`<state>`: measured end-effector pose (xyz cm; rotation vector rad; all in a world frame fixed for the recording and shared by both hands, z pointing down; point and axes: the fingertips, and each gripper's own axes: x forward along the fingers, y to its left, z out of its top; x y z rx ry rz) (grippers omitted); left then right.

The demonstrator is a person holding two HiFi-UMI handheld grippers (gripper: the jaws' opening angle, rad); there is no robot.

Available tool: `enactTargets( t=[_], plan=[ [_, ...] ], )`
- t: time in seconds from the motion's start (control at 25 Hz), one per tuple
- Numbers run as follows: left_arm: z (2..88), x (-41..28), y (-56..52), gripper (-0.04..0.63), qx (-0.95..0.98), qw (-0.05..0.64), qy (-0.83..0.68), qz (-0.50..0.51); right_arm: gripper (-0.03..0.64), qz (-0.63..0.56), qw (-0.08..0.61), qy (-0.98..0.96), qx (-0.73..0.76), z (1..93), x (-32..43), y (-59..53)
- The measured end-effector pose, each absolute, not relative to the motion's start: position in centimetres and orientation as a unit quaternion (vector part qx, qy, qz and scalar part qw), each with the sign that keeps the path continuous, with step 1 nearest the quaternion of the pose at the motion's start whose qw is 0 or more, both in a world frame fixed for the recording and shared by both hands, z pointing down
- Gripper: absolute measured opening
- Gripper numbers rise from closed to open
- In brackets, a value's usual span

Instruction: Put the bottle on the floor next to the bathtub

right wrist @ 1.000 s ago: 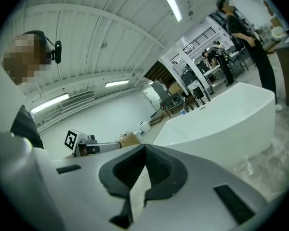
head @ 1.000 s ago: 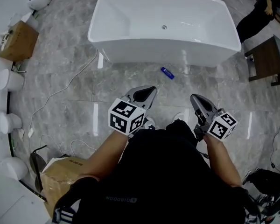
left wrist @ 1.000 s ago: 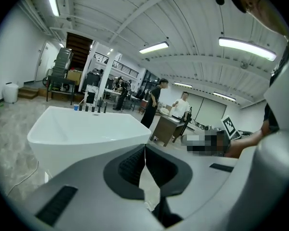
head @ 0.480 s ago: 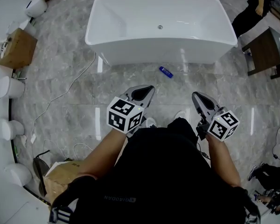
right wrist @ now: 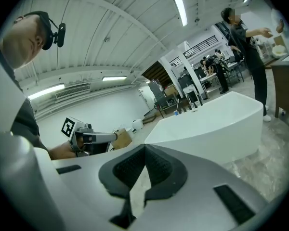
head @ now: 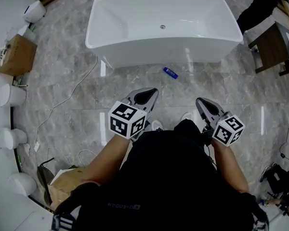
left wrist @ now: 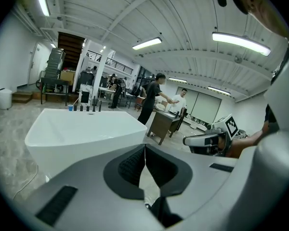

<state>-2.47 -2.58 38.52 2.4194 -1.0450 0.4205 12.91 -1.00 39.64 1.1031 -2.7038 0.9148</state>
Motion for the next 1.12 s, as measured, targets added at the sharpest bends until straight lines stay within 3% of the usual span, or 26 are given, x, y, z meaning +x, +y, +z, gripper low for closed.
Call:
enactTargets(
  t=[1.12],
  plan=[
    [38.6, -2.3, -2.8, 0.017, 0.881, 0.235, -0.381, 0.151, 0.035, 0.300, 0.048, -0.887, 0.349, 39.8, 12.1, -1.4]
  ],
)
